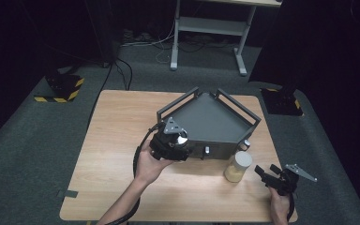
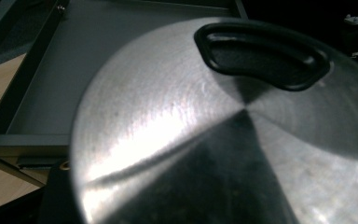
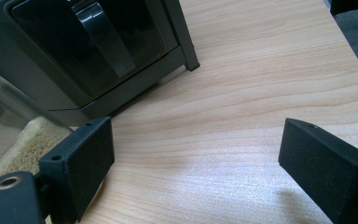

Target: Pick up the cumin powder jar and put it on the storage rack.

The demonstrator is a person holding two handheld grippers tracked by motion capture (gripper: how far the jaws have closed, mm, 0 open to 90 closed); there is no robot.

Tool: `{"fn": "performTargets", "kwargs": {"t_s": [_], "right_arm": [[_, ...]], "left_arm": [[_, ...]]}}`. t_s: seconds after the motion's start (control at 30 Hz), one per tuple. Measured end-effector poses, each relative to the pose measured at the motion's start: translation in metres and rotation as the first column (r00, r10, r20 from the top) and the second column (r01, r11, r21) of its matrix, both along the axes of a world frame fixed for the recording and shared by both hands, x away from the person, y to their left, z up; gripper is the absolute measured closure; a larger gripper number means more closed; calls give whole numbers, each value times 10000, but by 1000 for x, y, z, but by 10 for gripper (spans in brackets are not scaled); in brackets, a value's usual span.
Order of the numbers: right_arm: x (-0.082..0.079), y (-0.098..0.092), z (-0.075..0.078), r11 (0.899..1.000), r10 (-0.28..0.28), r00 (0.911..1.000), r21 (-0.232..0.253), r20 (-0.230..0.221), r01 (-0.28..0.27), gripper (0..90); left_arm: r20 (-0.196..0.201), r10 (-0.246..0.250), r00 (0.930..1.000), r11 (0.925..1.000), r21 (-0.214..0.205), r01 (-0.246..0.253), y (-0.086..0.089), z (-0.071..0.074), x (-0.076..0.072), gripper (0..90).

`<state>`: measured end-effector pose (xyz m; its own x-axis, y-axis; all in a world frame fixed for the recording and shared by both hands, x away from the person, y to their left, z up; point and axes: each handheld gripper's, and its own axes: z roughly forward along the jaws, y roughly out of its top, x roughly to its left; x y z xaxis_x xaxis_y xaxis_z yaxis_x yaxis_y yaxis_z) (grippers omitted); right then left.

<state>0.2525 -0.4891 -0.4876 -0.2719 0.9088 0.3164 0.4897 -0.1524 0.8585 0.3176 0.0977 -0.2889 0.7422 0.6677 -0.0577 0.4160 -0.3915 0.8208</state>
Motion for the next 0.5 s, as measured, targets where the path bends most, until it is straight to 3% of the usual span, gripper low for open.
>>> {"fn": "performTargets", "kwargs": {"t_s": [0.23,0.27,0.3,0.5], "right_arm": [[0,-1,-1,10000,6,10000,28,37,-6,94],[-1,0,-1,10000,2,10000,32,36,-2,94],[0,-1,-1,10000,0,10000,38,33,0,94],[-1,-1,-1,10000,-15,10000,57,39,15,94]], "left_arm": [[-13,-41,10000,9999,-140,41,-3,8,13,316],[-103,469,9988,9940,-985,-477,-7,-1,10,316],[93,38,9999,9999,-161,-37,-5,9,17,316],[150,161,9998,9998,-154,-159,-10,12,26,316]]}}
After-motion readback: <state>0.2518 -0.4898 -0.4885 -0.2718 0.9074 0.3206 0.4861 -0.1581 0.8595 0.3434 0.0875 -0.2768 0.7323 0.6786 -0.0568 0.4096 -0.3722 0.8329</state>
